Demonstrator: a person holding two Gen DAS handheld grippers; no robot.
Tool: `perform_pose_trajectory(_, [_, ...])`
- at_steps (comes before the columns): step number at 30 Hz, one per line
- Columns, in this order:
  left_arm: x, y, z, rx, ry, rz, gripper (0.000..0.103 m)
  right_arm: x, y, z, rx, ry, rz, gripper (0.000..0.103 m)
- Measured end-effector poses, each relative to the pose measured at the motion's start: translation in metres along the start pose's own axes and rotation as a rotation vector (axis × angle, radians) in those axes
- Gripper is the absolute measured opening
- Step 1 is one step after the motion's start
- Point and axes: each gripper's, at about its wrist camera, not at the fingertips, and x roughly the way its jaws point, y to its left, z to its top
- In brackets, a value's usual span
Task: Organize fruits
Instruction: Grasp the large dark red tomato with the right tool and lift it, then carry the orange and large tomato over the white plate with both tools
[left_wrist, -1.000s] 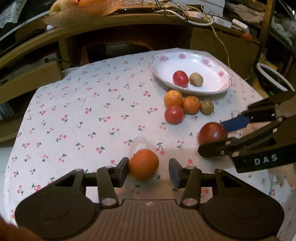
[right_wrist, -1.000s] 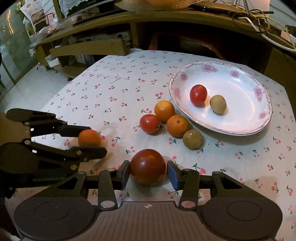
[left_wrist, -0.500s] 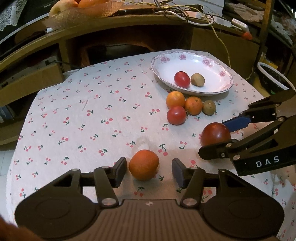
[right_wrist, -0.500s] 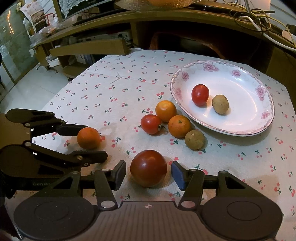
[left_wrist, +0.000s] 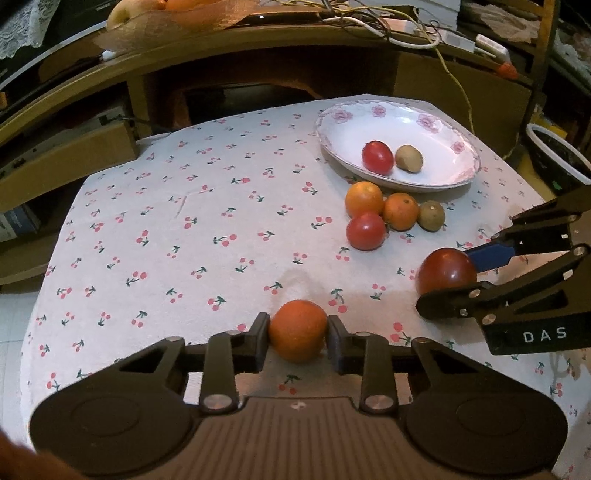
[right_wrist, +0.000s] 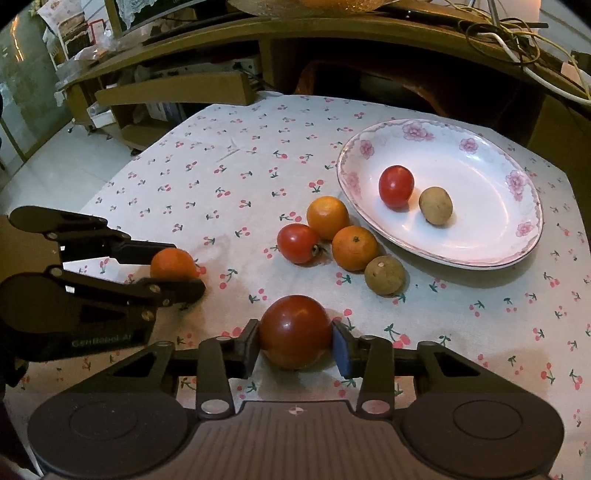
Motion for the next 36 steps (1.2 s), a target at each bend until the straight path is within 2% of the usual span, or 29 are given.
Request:
perform_pose_trajectory(18, [-0.004, -0.028, 0.023, 0.037, -0.033, -0.029, 0.037, -0.015, -0.006, 0.0, 0.029, -0.029, -0.015, 0.04])
perform_pose_trajectory(36, [-0.009, -0.05, 0.071, 0.052, -0.122, -0.026, 0.035, -0.04, -0.035, 0.013, 0.107, -0.123, -0.067, 0.041])
